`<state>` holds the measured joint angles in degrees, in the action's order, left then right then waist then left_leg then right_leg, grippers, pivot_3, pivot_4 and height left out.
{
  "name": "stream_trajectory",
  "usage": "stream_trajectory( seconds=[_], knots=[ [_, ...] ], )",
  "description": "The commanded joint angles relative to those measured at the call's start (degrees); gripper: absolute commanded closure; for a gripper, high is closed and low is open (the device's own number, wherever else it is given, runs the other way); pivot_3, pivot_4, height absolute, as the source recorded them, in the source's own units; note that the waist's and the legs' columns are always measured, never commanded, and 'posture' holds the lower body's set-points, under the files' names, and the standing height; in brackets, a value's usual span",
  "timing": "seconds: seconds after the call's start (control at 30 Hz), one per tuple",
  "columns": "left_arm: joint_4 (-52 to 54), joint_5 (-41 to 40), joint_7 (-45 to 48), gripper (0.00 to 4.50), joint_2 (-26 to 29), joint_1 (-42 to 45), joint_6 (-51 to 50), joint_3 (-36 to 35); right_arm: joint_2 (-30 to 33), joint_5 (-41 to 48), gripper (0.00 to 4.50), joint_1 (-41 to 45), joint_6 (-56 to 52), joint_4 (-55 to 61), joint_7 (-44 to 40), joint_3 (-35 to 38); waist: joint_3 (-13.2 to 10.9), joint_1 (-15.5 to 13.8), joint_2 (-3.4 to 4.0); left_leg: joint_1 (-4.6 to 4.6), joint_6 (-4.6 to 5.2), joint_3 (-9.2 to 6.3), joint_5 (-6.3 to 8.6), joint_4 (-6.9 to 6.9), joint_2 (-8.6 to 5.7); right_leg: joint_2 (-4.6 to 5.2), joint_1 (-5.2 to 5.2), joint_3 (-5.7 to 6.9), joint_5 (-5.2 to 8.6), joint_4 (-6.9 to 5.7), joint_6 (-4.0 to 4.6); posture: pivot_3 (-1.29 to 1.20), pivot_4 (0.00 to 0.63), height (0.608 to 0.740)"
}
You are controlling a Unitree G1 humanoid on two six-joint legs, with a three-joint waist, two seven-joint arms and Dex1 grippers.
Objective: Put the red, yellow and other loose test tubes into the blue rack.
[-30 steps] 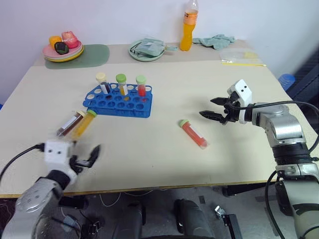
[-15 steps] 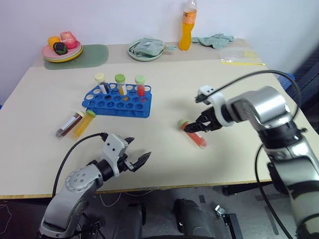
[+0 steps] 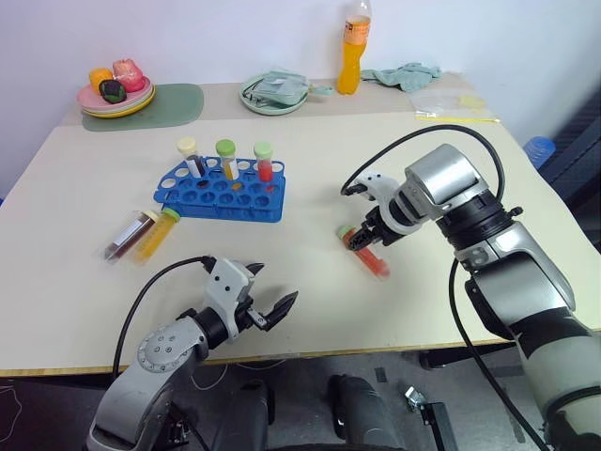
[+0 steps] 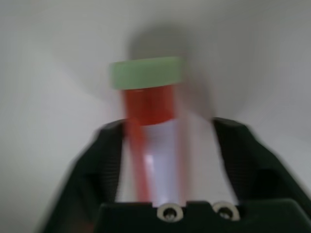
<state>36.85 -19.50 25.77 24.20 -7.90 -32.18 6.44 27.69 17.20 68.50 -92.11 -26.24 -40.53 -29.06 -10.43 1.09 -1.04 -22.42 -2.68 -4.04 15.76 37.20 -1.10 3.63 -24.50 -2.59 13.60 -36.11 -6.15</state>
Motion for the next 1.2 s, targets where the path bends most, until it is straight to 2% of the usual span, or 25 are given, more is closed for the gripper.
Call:
stream_trajectory(
  seconds=[0.03, 0.07, 0.2, 0.27, 0.37, 0.43, 0.57, 0.67, 0.83, 1.2],
  knots=[
    [1.67, -0.31, 0.07, 0.0, 0.08, -0.61, 0.89, -0.66, 0.12, 1.28, 3.52, 2.58, -0.28, 0.81, -0.35, -0.81, 0.0, 0.01, 0.0, 0.0, 0.0, 0.0, 0.0, 0.0, 0.0, 0.0, 0.0, 0.0, 0.0, 0.0, 0.0, 0.0, 0.15, 0.74],
    [1.43, -0.29, 0.23, 0.0, 0.16, -0.82, 1.18, -0.86, 0.67, 1.98, 3.76, 2.91, -0.36, 1.74, -0.81, -1.27, 0.0, 0.02, 0.0, 0.0, 0.0, 0.0, 0.0, 0.0, 0.0, 0.0, 0.0, 0.0, 0.0, 0.0, 0.0, 0.0, 0.15, 0.74],
    [0.26, 0.13, 0.75, 0.0, 0.56, -2.03, 2.71, -1.95, 4.46, 6.32, 3.76, 2.1, 1.31, 11.51, -4.5, -0.97, -0.07, -0.07, 0.11, -0.01, 0.0, 0.0, 0.0, 0.0, 0.0, 0.0, 0.0, 0.0, 0.0, 0.01, 0.0, 0.0, 0.15, 0.74],
    [-0.73, 0.57, 0.85, 0.0, 0.88, -2.89, 3.93, -2.78, 6.6, 6.42, 3.76, -2.76, 13.8, 22.1, -6.96, 2.3, -0.07, -0.12, 0.1, -0.02, 0.03, 0.0, 0.02, 0.0, 0.0, 0.0, -0.01, 0.0, 0.01, 0.03, -0.01, 0.0, 0.15, 0.74],
    [-2.77, 1.05, 0.2, 0.0, 0.52, -3.46, 6.1, -4.67, 0.79, 6.37, 3.76, -9.44, 29.87, 27.48, -3.23, 12.38, -0.07, 0.19, 0.09, -0.01, 0.06, -0.03, 0.04, -0.02, 0.02, -0.03, 0.04, 0.04, 0.02, 0.07, -0.04, 0.0, 0.15, 0.74],
    [-4.46, 0.57, -1.14, 0.0, -0.72, -3.1, 7.36, -7.17, -6.23, 5.21, 3.76, -13.42, 43.34, 27.95, 0.93, 16.94, -0.08, 0.53, 0.11, 0.04, 0.06, 0.02, 0.04, -0.02, 0.06, -0.07, 0.02, 0.01, 0.01, 0.0, -0.04, 0.0, 0.15, 0.74],
    [-9.46, 2.11, -5.39, 0.0, -2.01, -0.67, 10.08, -13.75, -22.99, 1.74, 3.76, -16.5, 65.2, 18.26, 12.31, 21.42, -0.07, 1.35, 0.09, 0.06, 0.06, -0.01, 0.03, 0.0, 0.08, -0.08, 0.01, 0.0, 0.01, -0.1, -0.04, 0.0, 0.15, 0.74],
    [-10.97, 2.21, -6.32, 0.0, -2.15, 0.68, 10.94, -16.21, -28.81, -1.37, 3.76, -15.66, 74.23, 10.81, 15.83, 21.96, -0.04, 1.22, 0.06, 0.05, 0.01, -0.04, 0.01, -0.02, 0.07, -0.07, -0.03, 0.0, 0.0, -0.13, -0.03, 0.0, 0.15, 0.74],
    [-11.58, 2.07, -6.82, 0.0, -2.25, 1.1, 11.7, -18.46, -33.33, -5.89, 3.76, -14.89, 84.48, -0.02, 18.64, 21.05, -0.04, 1.16, 0.06, 0.01, 0.0, -0.04, 0.01, -0.02, -0.05, 0.07, -0.02, 0.0, 0.0, -0.05, -0.03, 0.0, 0.15, 0.74],
    [-11.04, 1.84, -7.45, 0.0, -3.03, 0.92, 11.54, -18.7, -36.78, -9.97, 3.76, -13.81, 91.99, -12.56, 19.42, 21.14, -0.06, 1.51, 0.08, 0.03, -0.02, -0.07, 0.0, -0.08, 0.02, -0.03, -0.07, 0.0, 0.0, -0.1, -0.02, 0.0, 0.15, 0.74]
  ],
)
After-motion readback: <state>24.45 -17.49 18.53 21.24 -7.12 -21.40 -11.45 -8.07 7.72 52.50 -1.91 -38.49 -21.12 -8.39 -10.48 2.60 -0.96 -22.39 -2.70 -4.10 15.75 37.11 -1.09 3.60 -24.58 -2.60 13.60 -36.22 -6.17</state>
